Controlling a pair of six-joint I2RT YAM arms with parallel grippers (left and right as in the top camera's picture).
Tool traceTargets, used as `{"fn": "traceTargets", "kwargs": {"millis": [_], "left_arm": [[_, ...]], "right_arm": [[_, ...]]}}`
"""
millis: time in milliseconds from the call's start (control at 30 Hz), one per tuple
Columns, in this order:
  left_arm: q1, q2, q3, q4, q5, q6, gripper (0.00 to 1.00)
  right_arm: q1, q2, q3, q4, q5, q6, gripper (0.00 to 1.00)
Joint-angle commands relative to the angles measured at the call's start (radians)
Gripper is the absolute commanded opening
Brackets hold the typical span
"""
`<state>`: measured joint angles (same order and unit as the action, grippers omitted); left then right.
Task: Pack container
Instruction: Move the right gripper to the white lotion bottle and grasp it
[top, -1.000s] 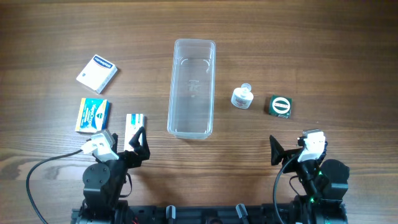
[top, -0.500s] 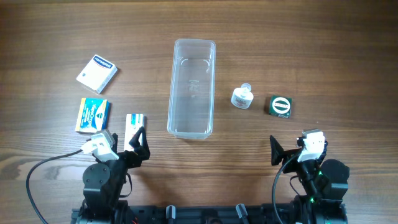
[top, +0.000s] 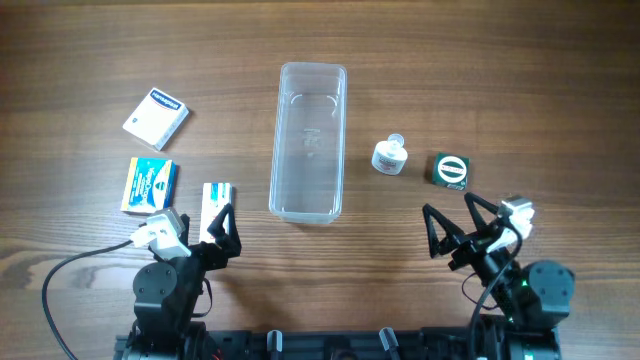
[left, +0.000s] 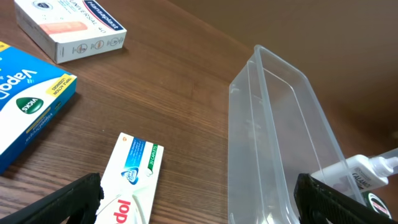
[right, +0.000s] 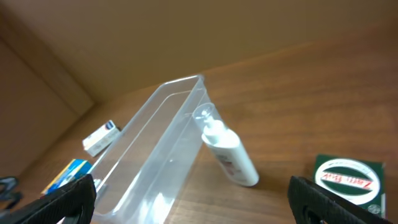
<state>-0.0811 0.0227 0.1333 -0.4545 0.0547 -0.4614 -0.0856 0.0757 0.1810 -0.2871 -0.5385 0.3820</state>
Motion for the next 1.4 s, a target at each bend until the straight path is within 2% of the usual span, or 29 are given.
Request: {"fn": "traceTargets", "kwargs": {"millis": [0, 200, 300, 367, 500, 633, 733, 800, 867, 900, 1000, 1100, 1300, 1367], "left_arm": [[0.007, 0.004, -0.002, 0.003, 0.008, 0.012, 1.0], [0.007, 0.004, -0.002, 0.003, 0.008, 0.012, 1.0], [0.007, 0.004, -0.002, 0.003, 0.008, 0.012, 1.0], [0.007, 0.004, -0.002, 0.003, 0.008, 0.012, 1.0], [0.007, 0.004, -0.002, 0.003, 0.008, 0.012, 1.0], [0.007, 0.004, -0.002, 0.003, 0.008, 0.012, 1.0], [0.007, 0.004, -0.002, 0.003, 0.008, 0.012, 1.0], [0.007, 0.004, -0.002, 0.003, 0.008, 0.012, 1.0], [0.007, 0.004, -0.002, 0.003, 0.008, 0.012, 1.0], [0.007, 0.004, -0.002, 0.003, 0.008, 0.012, 1.0], [0.007, 0.004, -0.002, 0.003, 0.008, 0.012, 1.0], [0.007, 0.004, -0.002, 0.003, 0.008, 0.012, 1.0], [0.007, 0.004, -0.002, 0.003, 0.008, 0.012, 1.0], [0.007, 0.004, -0.002, 0.003, 0.008, 0.012, 1.0]], "right_arm": [[0.002, 0.14, 0.12, 0.017, -0.039, 0.035, 1.0], [0.002, 0.578, 0.514, -0.132, -0.042, -0.163, 1.0], [0.002, 0.76, 0.729, -0.3, -0.023, -0.346, 1.0], [0.002, 0.876, 0.905, -0.452, 0.056, -0.419, 1.0], [0.002, 1.067, 1.228, -0.683, 0.075, -0.533, 1.0], [0.002, 1.104, 1.253, -0.626, 0.111, -0.532, 1.0], [0.009, 1.124, 1.252, -0.653, 0.086, -0.386, 0.97], [0.066, 1.145, 1.252, -0.699, 0.092, -0.497, 0.91], [0.177, 1.19, 1.252, -0.753, 0.188, -0.713, 0.92], [0.222, 1.218, 1.252, -0.766, 0.233, -0.734, 0.95], [0.286, 1.308, 1.252, -0.768, 0.282, -0.755, 0.95], [0.305, 1.439, 1.25, -0.774, 0.329, -0.778, 0.88], [0.338, 1.62, 1.25, -0.712, 0.372, -0.864, 0.88], [0.339, 1.646, 1.247, -0.696, 0.366, -0.877, 0.83]]}}
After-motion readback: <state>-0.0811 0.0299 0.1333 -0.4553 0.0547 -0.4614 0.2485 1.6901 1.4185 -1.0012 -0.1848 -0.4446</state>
